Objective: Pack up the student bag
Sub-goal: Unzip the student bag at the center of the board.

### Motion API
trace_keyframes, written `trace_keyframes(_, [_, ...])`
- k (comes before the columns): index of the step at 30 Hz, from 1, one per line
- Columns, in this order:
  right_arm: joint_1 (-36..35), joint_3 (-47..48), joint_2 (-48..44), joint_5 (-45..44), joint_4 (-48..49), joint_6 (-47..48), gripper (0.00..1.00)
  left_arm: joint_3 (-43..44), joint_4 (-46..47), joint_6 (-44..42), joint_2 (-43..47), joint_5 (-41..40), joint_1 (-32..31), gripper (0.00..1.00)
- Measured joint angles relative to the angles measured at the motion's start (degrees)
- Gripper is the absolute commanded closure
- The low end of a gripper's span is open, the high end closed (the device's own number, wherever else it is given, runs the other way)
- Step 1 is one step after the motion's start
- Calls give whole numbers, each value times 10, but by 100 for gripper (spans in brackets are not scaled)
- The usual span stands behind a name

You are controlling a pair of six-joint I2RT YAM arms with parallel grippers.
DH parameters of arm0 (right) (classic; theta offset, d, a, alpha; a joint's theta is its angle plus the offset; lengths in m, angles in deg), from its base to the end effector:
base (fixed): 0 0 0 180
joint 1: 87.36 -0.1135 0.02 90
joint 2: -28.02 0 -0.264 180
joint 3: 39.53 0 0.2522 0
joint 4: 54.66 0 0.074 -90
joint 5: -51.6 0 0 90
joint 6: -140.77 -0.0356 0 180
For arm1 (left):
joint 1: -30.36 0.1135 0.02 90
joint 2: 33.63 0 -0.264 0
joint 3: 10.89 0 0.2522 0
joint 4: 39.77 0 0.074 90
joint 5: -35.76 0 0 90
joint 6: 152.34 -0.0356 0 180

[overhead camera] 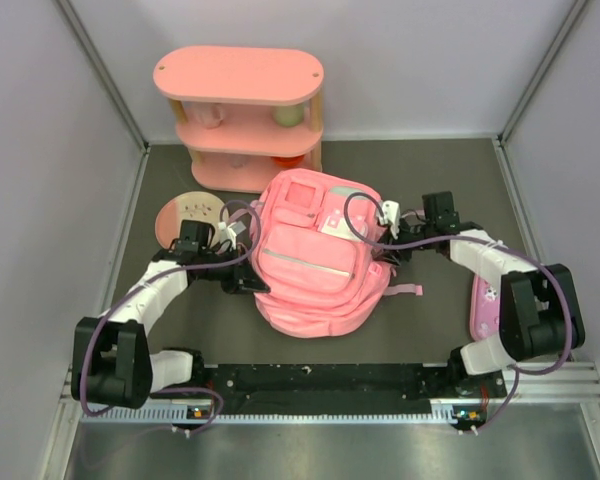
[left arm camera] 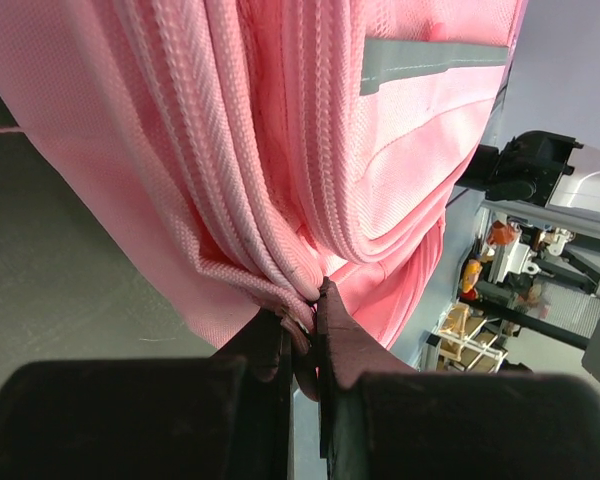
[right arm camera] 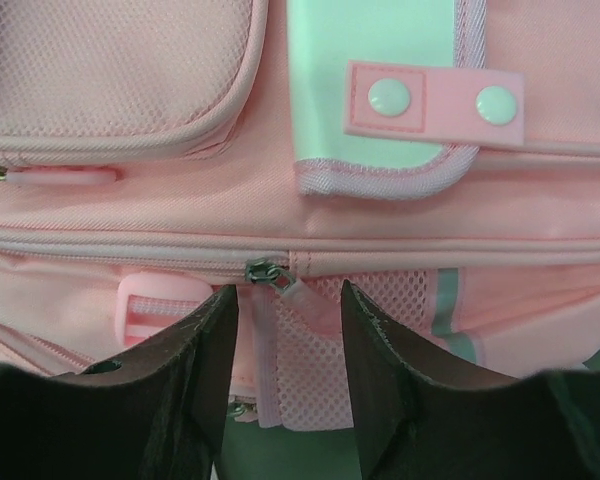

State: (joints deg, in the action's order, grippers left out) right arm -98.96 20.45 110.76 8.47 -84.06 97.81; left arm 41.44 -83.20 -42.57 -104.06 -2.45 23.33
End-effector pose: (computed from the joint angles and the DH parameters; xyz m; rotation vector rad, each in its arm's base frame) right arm 0.2686 0.0817 0.2002 -1.3610 1.7564 0.6782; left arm 0.2120 -0.0543 0.1995 0.0292 2.5714 -1.3554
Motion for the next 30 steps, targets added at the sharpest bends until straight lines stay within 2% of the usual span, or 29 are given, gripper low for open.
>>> trace_keyframes(2, [-5, 13, 15, -2, -5, 4, 58, 0, 0, -2, -2, 3, 0, 98])
trace_keyframes(5, [-11, 35, 37, -5, -23, 13, 67, 0, 1, -2, -7, 7, 1, 98])
trace_keyframes(6, [-13, 42, 43, -5, -32, 16, 74, 0, 1, -2, -7, 8, 2, 98])
trace_keyframes(8, [-16, 52, 52, -5, -49, 23, 79, 0, 2, -2, -8, 11, 2, 98])
trace_keyframes(9, [-17, 56, 55, -6, -60, 25, 93, 0, 4, -2, -9, 12, 2, 98])
trace_keyframes(10, [-18, 59, 57, -7, -67, 29, 100, 0, 5, -2, -10, 13, 2, 98])
trace_keyframes(19, [-46, 74, 45, -53, -95, 43, 100, 0, 9, -2, -14, 20, 3, 97])
trace_keyframes(30, [-160, 3, -120, -157, -111, 4, 100, -26, 57, 43, -7, 26, 3, 97])
